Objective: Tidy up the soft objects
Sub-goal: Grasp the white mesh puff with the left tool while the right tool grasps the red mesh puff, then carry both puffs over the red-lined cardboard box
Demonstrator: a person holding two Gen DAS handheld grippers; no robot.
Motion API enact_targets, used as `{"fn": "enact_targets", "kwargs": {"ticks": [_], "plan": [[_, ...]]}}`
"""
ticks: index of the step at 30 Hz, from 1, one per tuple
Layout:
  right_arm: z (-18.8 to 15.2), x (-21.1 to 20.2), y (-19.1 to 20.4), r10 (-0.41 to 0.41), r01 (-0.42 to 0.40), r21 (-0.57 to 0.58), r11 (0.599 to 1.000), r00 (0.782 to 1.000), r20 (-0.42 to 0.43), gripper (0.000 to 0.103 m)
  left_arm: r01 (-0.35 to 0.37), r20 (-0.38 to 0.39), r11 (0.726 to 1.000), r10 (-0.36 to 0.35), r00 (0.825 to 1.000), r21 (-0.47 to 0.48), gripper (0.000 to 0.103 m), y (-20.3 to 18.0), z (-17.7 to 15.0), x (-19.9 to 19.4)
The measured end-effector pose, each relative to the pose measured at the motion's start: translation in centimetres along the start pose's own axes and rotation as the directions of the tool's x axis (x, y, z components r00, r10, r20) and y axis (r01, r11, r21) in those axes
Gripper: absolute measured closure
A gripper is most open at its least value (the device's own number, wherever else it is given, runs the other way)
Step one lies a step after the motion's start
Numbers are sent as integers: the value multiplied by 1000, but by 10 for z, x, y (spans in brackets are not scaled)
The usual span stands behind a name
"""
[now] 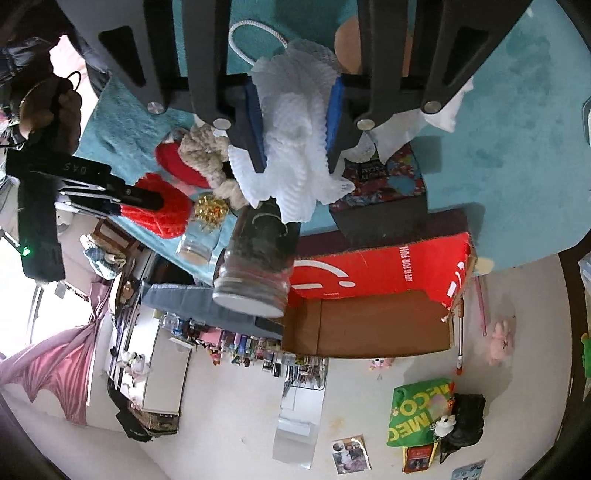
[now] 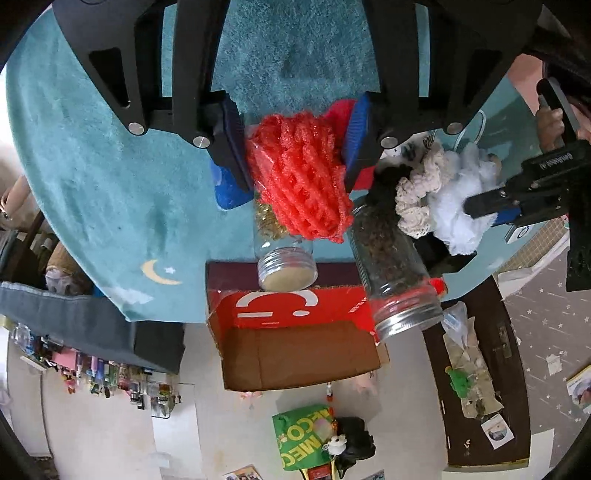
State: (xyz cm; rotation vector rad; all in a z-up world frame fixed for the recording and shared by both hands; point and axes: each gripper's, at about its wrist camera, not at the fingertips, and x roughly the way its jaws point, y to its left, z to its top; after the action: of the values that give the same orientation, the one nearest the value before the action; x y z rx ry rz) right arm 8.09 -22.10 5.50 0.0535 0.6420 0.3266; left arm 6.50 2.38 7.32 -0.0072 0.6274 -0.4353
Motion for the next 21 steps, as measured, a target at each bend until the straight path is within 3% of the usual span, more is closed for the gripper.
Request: {"fn": "enact_targets", "kwargs": {"ticks": [21], "plan": [[13,-15,-6,-28,28,-8,1000,999,34,58,11,67,1000,-11,998,0,76,17,25,-40]]}}
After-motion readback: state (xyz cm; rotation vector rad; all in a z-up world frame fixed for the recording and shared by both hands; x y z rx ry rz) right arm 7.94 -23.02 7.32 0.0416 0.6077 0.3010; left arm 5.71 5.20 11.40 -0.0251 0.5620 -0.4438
